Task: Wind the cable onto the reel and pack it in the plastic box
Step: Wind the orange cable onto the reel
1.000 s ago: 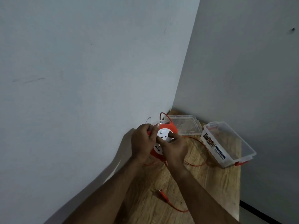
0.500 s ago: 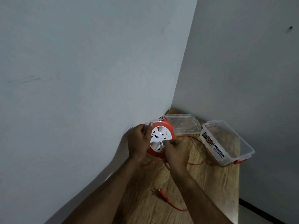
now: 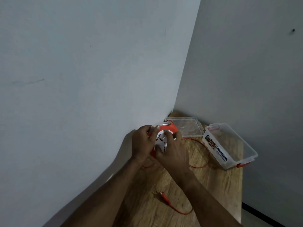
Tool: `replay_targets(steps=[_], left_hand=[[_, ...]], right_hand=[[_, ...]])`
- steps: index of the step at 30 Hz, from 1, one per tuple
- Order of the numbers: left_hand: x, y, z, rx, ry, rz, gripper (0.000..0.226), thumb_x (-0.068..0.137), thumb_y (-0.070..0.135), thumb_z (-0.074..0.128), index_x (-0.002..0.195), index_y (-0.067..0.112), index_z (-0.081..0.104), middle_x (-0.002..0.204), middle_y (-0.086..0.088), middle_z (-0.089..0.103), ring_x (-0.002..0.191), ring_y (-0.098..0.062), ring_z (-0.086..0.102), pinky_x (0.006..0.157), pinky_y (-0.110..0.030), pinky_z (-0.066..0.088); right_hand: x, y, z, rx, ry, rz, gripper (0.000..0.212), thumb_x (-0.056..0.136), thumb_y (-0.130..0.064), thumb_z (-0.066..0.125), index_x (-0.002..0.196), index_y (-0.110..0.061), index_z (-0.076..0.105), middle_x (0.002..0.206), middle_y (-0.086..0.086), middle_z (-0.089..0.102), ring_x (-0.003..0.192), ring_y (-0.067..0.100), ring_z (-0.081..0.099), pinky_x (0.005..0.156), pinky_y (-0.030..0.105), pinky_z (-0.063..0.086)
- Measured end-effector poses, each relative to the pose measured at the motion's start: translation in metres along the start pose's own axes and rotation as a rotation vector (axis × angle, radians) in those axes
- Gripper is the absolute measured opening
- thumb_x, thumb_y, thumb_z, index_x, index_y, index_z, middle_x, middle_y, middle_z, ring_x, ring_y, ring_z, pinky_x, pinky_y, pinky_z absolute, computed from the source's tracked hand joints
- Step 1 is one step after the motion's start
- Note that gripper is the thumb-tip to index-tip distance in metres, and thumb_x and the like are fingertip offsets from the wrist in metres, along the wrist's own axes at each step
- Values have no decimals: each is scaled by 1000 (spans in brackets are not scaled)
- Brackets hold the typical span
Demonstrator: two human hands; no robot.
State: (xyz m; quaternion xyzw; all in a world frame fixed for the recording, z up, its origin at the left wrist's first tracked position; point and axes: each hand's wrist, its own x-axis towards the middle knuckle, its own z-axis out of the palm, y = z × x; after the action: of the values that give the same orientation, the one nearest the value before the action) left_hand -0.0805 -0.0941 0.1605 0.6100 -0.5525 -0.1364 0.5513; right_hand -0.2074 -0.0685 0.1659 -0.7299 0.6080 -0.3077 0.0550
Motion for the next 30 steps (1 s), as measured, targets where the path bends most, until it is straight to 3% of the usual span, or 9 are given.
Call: replay_targets(steps=[9,12,15,17,20,22,24,27,30], left_hand=[[-5,4,1,26,21,4,40,95,57,58,90,20,73,84,8,74,74,-7,68,67,-28,61],[-9,9,2,54,26,-8,41,94,57,59,101,19,72,99,5,76,80,-6,68,70,-16,56],[-12,9,5,119,23,85,36,95,51,62,100,17,72,97,3,75,82,-10,68,68,-16,52],[-12,6,6,165,0,153,31,95,45,65,99,15,72,96,1,75,82,-13,69,70,-23,55],[-9,3,2,143,9,103,33,96,48,62,99,17,72,95,2,76,81,-10,68,69,-23,57],[-8,2,-1,98,23,2,38,96,54,57,95,19,72,91,5,76,74,-5,67,64,-10,51],[-8,2,-3,78,42,-65,41,95,56,55,91,20,72,87,6,76,68,0,65,57,-4,47],[-5,-3,-4,36,59,-96,45,94,60,55,89,20,74,84,7,77,69,-2,69,60,-14,56],[-1,-3,-3,-17,18,-125,49,92,63,53,87,19,75,81,7,77,70,-5,70,62,-19,57]], right_hand=[[1,1,6,429,147,158,51,68,-41,87,111,-25,65,111,-11,64,93,6,64,72,14,53],[6,-13,7,662,205,554,49,68,-43,90,104,-21,64,102,-5,69,90,12,69,69,23,58],[18,-14,9,1131,89,1116,54,75,-32,88,115,-6,63,104,7,68,95,26,70,75,39,62],[22,-13,1,1588,-157,1173,53,93,-27,71,136,-3,54,106,8,62,111,28,65,89,41,57],[23,-15,-12,1782,-242,1175,41,99,-18,61,137,-6,50,98,10,61,89,24,64,78,34,60],[16,-17,-15,1700,-143,1225,33,94,-8,66,123,-1,53,91,15,62,80,32,68,79,44,62],[3,-14,-16,1325,-55,1083,23,89,-12,71,110,-8,62,93,13,70,85,36,74,81,48,61],[-18,-3,-16,479,158,340,25,87,-28,75,109,-30,64,100,-3,73,81,11,71,69,34,62],[-16,4,-12,-36,184,-149,50,81,-32,80,127,-21,63,123,3,65,93,17,68,66,23,55]])
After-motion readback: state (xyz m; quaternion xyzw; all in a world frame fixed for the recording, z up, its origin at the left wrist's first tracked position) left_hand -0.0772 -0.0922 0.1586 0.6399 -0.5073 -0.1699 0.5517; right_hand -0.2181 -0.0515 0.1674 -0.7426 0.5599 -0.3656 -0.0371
